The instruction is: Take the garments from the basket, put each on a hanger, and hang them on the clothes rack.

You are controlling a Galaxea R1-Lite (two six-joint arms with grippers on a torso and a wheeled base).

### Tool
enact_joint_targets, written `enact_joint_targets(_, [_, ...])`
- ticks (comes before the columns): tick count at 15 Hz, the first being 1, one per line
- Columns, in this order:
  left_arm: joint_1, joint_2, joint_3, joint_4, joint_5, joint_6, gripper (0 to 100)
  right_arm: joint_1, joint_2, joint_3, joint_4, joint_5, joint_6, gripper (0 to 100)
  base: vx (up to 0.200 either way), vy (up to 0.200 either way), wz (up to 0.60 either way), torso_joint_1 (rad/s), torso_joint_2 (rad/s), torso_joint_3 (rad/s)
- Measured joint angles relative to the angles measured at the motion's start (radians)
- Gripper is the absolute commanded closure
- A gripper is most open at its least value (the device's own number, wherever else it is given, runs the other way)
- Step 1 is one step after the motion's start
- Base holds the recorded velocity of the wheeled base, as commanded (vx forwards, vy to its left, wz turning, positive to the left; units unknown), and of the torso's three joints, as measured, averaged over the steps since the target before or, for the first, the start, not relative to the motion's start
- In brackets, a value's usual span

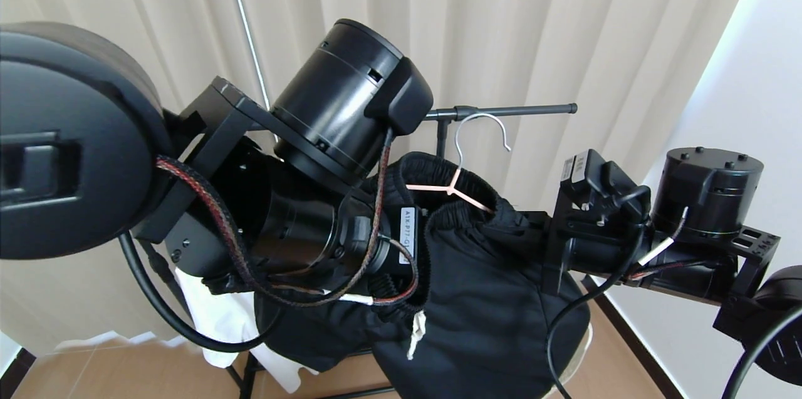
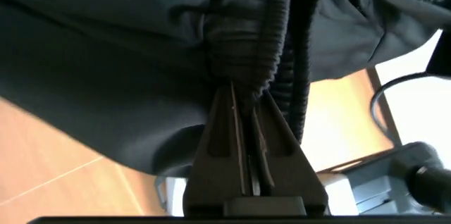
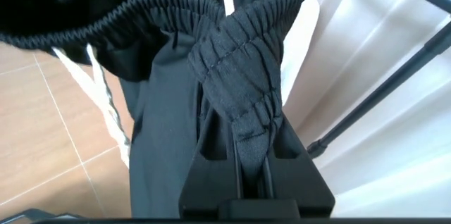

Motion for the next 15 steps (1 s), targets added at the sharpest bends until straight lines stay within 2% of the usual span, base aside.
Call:
enact_joint_targets(2, [0.0, 0.007, -0.001, -0.041, 0.0, -0.005, 100, 0.001, -0.001, 0.003, 0.0, 0.0, -0.001, 100, 0.0, 0.0, 0.0, 0.0, 0.0, 0.0])
enact_joint_targets(5, [0.0, 0.014, 0.0, -0.044, 0.003, -0.006, 100, 0.014, -0.008, 0.006, -0.006, 0.0, -0.002, 100, 0.0, 0.0, 0.0, 0.0, 0.0, 0.0])
enact_joint_targets(10, [0.007, 0.032, 0.0, -0.047, 0.011, -0.001, 100, 0.018, -0.042, 0.039, -0.104, -0.007, -0.006, 100, 0.0, 0.0, 0.0, 0.0, 0.0, 0.0])
enact_joint_targets(13, [0.007, 0.035, -0.001, -0.047, 0.012, 0.006, 100, 0.018, -0.081, 0.058, -0.105, -0.008, -0.008, 100, 0.0, 0.0, 0.0, 0.0, 0.0, 0.0])
enact_joint_targets(14, [0.007, 0.037, -0.003, -0.051, 0.013, 0.01, 0, 0.019, -0.093, 0.06, -0.106, -0.007, -0.008, 100, 0.0, 0.0, 0.0, 0.0, 0.0, 0.0])
enact_joint_targets(15, [0.006, 0.04, -0.004, -0.066, 0.013, 0.011, 0, 0.019, -0.101, 0.061, -0.106, -0.008, -0.008, 100, 0.0, 0.0, 0.0, 0.0, 0.0, 0.0])
